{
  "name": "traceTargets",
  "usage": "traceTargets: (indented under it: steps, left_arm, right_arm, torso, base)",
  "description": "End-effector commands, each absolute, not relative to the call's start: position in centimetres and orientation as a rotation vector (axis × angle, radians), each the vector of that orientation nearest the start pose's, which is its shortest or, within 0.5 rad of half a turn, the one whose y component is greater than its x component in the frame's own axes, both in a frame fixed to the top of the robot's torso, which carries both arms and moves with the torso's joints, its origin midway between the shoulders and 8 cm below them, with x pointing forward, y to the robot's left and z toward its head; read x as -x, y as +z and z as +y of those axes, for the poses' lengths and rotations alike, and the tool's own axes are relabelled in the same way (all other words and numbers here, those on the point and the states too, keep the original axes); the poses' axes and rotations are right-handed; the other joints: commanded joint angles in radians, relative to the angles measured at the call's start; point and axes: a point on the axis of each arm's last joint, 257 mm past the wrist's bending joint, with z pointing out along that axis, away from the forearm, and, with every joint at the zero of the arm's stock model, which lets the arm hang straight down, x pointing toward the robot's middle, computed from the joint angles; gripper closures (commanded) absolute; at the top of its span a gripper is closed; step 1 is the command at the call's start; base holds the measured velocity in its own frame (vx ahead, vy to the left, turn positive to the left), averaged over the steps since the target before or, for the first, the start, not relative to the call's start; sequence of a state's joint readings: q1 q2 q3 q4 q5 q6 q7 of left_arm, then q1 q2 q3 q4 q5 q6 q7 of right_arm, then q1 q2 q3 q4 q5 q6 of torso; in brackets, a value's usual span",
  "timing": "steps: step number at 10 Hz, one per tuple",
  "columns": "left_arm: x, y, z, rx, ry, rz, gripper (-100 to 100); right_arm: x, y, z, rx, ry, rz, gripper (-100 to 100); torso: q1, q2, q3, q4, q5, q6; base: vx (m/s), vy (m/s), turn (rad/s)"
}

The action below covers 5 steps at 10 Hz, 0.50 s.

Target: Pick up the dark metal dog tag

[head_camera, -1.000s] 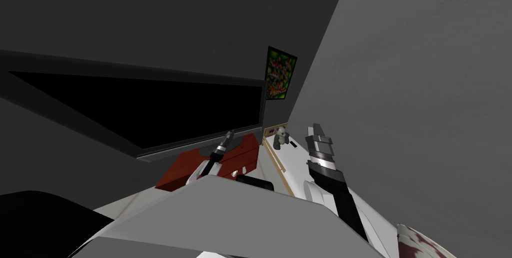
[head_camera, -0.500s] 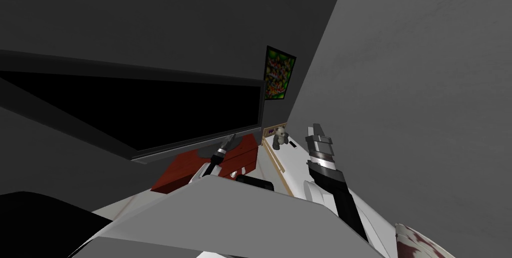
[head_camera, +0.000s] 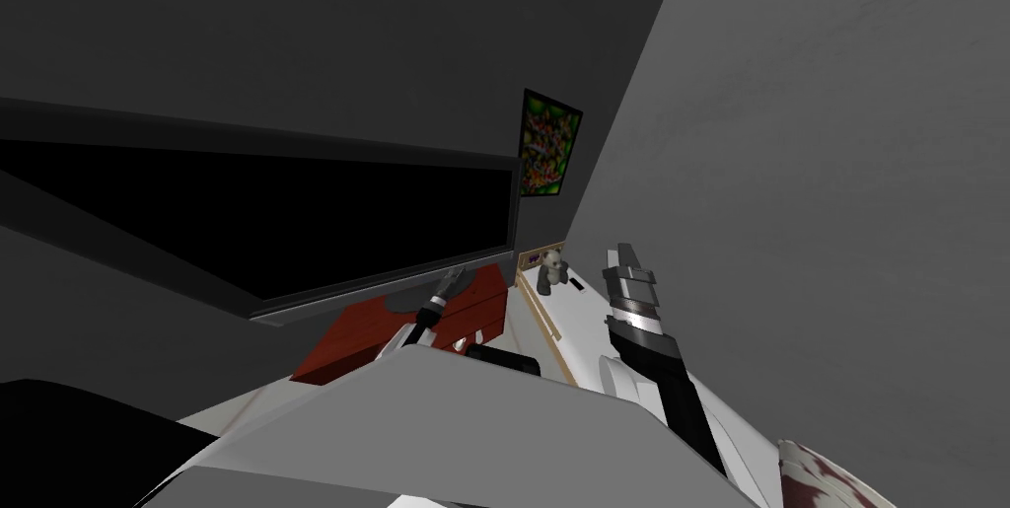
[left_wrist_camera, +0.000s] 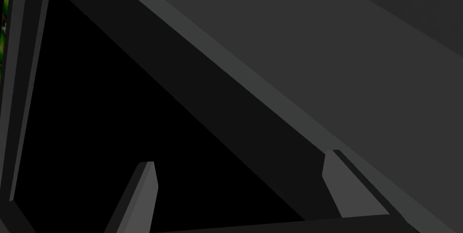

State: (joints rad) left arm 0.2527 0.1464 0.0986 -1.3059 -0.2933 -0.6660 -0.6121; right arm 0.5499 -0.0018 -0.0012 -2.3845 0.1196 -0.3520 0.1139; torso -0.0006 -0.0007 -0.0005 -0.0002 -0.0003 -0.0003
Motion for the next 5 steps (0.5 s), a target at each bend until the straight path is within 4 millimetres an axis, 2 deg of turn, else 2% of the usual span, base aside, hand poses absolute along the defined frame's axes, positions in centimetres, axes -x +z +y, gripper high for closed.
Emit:
traceTargets:
  steps: [1,5]
  left_arm:
    - [-42.2,-32.1,30.5,0.322,-0.445,1.461,-100]
    - [-42.0,-34.8,30.4,0.297,-0.399,1.519,-100]
  right_arm:
    - [-34.5,2.5,-27.5,-0.607,1.073,0.764,0]
    - [-34.5,2.5,-27.5,-0.607,1.073,0.764,0]
  torso:
    - [0.0,0.0,0.0,0.0,0.0,0.0]
    - [0.0,0.0,0.0,0.0,0.0,0.0]
  base:
    - [0.014,-0.014,-0.013]
    - [0.01,-0.015,-0.009]
